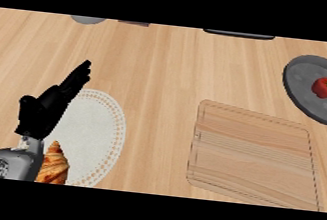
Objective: Pick the bell pepper from the cutting board and place it in the pan
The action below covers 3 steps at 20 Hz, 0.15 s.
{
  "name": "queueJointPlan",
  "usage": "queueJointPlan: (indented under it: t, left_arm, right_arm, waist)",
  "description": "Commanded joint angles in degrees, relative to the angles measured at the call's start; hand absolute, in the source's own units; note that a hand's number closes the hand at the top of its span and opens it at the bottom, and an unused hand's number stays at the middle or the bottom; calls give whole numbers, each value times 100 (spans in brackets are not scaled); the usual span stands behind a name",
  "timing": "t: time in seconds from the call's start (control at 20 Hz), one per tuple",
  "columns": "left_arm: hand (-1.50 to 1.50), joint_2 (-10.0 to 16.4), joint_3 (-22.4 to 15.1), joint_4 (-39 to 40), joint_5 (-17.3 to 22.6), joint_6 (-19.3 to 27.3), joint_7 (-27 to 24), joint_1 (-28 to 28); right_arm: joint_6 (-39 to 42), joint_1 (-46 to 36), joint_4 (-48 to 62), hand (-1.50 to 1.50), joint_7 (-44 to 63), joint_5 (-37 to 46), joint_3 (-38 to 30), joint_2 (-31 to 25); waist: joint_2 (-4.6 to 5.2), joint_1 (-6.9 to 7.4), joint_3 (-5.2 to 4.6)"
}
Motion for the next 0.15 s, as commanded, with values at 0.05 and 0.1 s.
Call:
queueJointPlan:
  t: [0.05, 0.1]
  left_arm:
    - [0, -38, 71, -337, 17, 1, 475, -99]
    - [0, -82, 45, -298, -7, -25, 271, 64]
  right_arm:
    - [-141, 189, -58, -150, -317, -121, 122, 209]
    - [-159, 367, -122, -150, -372, -171, 145, 210]
  waist:
    - [-16, -20, -4]
    - [-23, -40, -8]
